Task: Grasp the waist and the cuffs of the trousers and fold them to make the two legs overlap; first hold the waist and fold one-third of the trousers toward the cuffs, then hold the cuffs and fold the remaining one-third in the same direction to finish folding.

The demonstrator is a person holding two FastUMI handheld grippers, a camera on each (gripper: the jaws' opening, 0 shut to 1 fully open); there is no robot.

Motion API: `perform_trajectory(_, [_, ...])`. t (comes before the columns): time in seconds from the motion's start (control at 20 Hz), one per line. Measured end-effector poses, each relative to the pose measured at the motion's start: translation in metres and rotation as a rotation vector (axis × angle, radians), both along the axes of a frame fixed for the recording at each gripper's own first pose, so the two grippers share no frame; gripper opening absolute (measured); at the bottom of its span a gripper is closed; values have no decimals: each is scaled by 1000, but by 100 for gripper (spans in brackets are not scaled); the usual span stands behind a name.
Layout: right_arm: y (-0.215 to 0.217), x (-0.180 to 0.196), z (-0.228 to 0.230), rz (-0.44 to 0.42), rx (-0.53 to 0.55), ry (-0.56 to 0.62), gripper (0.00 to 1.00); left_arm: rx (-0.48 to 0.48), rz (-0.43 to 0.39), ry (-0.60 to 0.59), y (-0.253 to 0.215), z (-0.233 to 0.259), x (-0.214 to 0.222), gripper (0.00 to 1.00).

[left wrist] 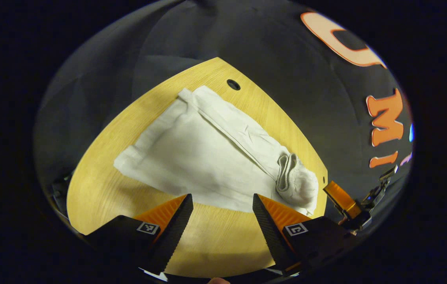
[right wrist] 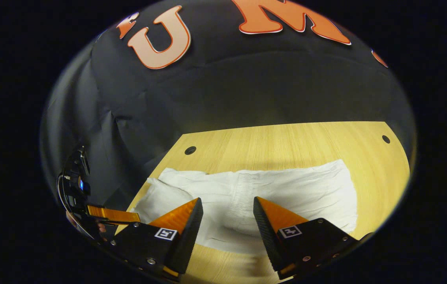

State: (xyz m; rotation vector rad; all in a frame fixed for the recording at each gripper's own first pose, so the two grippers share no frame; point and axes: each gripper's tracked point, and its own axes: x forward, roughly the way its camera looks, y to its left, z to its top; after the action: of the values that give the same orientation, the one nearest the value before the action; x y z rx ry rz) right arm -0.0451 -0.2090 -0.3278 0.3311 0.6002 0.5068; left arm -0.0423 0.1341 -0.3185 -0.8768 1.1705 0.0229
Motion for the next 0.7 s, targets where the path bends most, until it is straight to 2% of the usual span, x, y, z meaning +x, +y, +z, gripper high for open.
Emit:
perform_trajectory(0.05, [-4, -1, 1, -10, -5, -2, 81, -28, 49, 21, 1, -6, -1, 97])
perform_trajectory(0.1, [-10, -2, -1, -22, -12, -3, 84, -52, 88, 44, 3, -15, -2, 99])
perform_trajectory(0.15, [-20, -2, 0, -37, -19, -4, 85, -68, 123, 63, 7, -21, -5, 96])
perform_trajectory(0.25, [-36, 0, 3, -74, -24, -13, 86, -103, 184, 79, 15, -26, -12, 100])
perform_trajectory(0.3, [-45, 0, 5, -88, -23, -18, 86, -120, 216, 79, 19, -29, -13, 96])
perform_trajectory(0.35, [-53, 0, 6, -93, -30, -20, 86, -131, 244, 89, 23, -35, -13, 100])
perform_trajectory(0.45, [-73, 2, 6, -117, -56, -26, 88, -147, 298, 100, 29, -43, -15, 100])
perform_trajectory(0.6, [-104, 4, 14, -170, -75, -50, 92, -180, 365, 72, 38, -46, -9, 100])
perform_trajectory(0.7, [-121, 4, 20, -205, -71, -60, 94, -210, 425, 35, 40, -47, -2, 96])
